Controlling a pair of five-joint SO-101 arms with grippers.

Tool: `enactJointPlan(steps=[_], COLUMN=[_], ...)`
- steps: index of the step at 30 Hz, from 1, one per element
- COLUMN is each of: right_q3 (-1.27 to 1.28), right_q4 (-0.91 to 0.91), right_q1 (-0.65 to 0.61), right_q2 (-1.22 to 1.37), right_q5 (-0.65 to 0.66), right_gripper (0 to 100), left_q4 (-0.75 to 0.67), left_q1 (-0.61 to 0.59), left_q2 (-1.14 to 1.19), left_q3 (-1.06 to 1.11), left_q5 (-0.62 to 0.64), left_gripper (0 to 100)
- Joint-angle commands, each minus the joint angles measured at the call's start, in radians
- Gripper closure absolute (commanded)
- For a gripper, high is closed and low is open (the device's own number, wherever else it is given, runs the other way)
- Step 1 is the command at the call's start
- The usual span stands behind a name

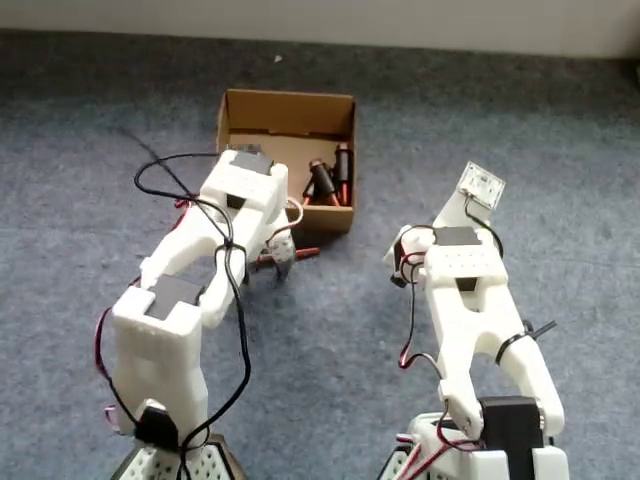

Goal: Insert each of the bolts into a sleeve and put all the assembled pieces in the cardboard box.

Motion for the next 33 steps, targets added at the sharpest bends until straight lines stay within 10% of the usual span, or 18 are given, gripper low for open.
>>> enactJointPlan(steps=[1,16,33], right_q3=[-0.01,-0.012,-0.016], right_q4=[-0.01,-0.012,-0.01], right_q1=[0.005,0.005,0.031], right_q2=[-0.007,-0.007,-0.015], right_q5=[-0.002,0.002,0.002], right_gripper=[99.3,99.3,99.3], left_q4=[0.16,0.275,0.008], left_q1=[-0.033,-0.016,0.14], left_q2=[-0.019,-0.042,0.007], left_q3=[-0.016,-0.222,-0.228], left_q5=[-0.164,-0.195,-0.879], left_gripper=[78,78,78])
